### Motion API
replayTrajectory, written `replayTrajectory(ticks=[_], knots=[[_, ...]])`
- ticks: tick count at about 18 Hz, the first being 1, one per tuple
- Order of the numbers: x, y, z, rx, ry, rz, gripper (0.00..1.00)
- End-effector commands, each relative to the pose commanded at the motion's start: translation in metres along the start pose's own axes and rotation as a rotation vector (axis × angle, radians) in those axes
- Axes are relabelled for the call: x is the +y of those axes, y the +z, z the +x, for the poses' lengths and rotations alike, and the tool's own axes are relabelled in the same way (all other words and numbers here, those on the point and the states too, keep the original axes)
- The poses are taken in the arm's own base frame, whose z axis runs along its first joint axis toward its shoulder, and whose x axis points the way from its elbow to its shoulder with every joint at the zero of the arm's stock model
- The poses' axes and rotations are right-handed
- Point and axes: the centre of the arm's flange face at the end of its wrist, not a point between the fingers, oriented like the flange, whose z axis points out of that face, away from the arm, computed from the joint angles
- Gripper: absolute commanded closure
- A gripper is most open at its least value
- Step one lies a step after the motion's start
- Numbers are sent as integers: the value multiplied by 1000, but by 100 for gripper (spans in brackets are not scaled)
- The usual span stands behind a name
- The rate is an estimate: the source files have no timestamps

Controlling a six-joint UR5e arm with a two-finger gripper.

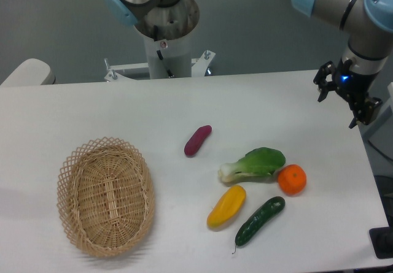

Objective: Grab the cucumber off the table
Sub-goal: 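Move the gripper down toward the green cucumber beside the bok choy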

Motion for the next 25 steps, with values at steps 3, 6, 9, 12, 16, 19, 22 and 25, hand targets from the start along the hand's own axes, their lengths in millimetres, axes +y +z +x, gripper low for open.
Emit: replayTrajectory(ticks=[3, 6, 9, 12, 16, 19, 22, 25], knots=[[-3, -2, -1, -12, -1, -2, 0], [-18, 3, -2, -16, -41, 3, 0], [-40, 8, -4, -28, -82, 2, 0], [-63, 15, -6, -31, -155, 9, 0], [-91, 27, -9, -35, -235, 16, 0], [-116, 40, -9, -43, -310, 22, 0], [-132, 49, -7, -38, -356, 28, 0], [-158, 66, -5, -19, -443, 36, 0]])
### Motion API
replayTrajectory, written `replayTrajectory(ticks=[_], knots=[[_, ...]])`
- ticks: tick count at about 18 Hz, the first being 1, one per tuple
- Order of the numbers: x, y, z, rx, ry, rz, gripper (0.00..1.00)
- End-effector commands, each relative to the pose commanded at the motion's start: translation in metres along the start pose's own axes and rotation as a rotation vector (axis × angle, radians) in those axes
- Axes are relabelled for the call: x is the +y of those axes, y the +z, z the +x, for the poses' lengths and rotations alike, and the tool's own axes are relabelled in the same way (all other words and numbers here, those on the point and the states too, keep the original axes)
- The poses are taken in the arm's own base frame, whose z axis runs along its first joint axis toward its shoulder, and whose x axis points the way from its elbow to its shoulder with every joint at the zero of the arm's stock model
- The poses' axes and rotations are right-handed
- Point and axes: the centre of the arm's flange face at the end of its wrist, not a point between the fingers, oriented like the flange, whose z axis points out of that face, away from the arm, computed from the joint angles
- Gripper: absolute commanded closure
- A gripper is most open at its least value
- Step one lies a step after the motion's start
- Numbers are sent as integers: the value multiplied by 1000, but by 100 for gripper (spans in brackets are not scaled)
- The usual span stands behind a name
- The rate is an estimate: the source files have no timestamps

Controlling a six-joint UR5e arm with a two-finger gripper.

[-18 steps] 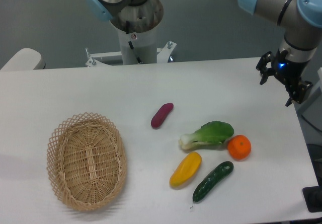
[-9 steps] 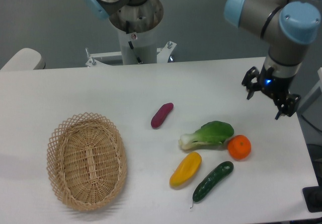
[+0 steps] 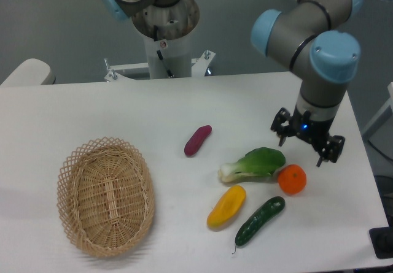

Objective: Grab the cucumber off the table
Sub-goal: 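Move the gripper down toward the green cucumber beside the bok choy, then lower the open gripper over the cucumber's middle and align with it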

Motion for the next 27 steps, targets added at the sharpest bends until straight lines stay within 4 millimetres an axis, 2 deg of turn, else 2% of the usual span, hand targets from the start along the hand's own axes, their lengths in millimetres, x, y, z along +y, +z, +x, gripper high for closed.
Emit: replayTrajectory(ticks=[3, 6, 14, 18, 23, 27], knots=[[-30, 22, 6, -56, -28, 32, 0], [-36, 45, -2, -62, -8, 35, 0], [-33, 89, -19, -34, 254, 8, 0], [-29, 102, -22, -23, 373, -14, 0], [-26, 111, -19, -15, 369, -53, 0], [-26, 128, -23, -13, 349, -50, 0]])
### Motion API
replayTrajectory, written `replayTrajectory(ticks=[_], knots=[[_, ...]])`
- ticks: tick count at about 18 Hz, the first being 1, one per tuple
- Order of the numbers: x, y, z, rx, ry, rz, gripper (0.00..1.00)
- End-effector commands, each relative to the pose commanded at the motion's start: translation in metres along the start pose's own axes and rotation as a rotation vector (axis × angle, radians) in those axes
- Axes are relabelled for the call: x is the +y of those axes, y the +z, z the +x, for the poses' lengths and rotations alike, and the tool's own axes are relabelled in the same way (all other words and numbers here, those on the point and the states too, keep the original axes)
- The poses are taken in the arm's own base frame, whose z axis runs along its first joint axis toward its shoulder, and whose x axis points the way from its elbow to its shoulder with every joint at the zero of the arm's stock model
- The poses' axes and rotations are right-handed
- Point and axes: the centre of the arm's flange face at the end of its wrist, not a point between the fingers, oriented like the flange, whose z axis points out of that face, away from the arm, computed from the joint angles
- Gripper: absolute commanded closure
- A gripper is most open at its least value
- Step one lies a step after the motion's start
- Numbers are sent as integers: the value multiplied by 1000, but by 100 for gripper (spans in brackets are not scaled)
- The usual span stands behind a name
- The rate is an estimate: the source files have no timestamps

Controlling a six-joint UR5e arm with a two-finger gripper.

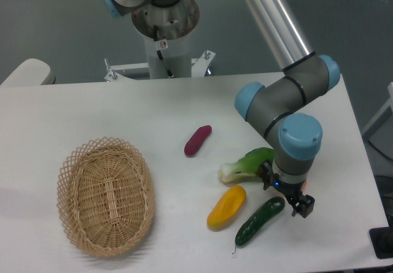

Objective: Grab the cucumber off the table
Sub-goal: 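Lower the open gripper over the cucumber's middle and align with it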

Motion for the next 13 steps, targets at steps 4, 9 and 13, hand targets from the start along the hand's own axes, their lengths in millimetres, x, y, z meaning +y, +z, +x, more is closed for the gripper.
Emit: replayTrajectory(ticks=[4, 9, 13], knots=[[-1, 9, 3, 8, -12, -1, 0], [-1, 17, 2, 11, -11, -1, 0], [-2, 23, 4, 14, -11, 2, 0]])
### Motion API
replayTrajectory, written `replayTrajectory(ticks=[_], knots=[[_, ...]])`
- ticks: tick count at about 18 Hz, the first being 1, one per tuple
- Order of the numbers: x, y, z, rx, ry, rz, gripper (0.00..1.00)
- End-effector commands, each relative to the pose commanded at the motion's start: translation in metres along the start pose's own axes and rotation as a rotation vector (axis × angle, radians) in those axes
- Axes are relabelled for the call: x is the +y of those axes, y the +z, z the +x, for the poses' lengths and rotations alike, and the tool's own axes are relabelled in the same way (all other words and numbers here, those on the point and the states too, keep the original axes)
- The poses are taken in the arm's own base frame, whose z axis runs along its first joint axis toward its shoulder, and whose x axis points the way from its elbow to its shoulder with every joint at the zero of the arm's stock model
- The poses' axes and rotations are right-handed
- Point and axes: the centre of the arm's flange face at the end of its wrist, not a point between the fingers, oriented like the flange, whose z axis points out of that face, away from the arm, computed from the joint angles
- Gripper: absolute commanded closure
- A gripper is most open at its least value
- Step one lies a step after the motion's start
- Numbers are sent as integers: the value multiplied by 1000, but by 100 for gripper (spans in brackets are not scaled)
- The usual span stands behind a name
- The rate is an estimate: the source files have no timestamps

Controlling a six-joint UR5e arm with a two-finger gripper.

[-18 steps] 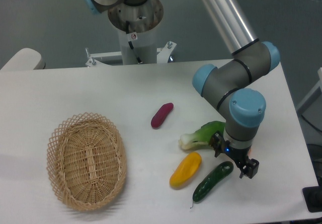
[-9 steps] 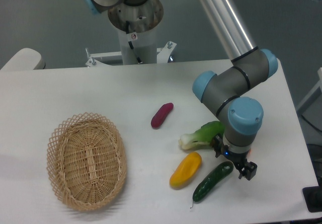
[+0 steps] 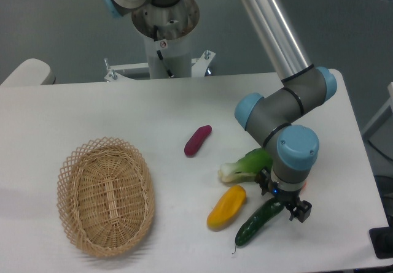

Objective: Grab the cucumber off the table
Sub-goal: 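Lower the open gripper over the cucumber's middle and align with it, then close the gripper around the green cucumber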

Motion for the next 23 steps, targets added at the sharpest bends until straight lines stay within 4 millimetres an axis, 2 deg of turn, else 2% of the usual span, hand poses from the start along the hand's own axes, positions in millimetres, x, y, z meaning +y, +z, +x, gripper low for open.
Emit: replayTrajectory(ticks=[6, 8, 14, 20, 21, 23], knots=[[-9, 6, 3, -1, -51, 5, 0], [-17, 8, 6, 3, -42, 6, 0], [-22, 10, 8, 0, -37, 8, 0], [-24, 10, 7, -11, -26, 9, 57], [-24, 8, 6, -15, -23, 10, 64], [-23, 8, 6, -15, -22, 10, 69]])
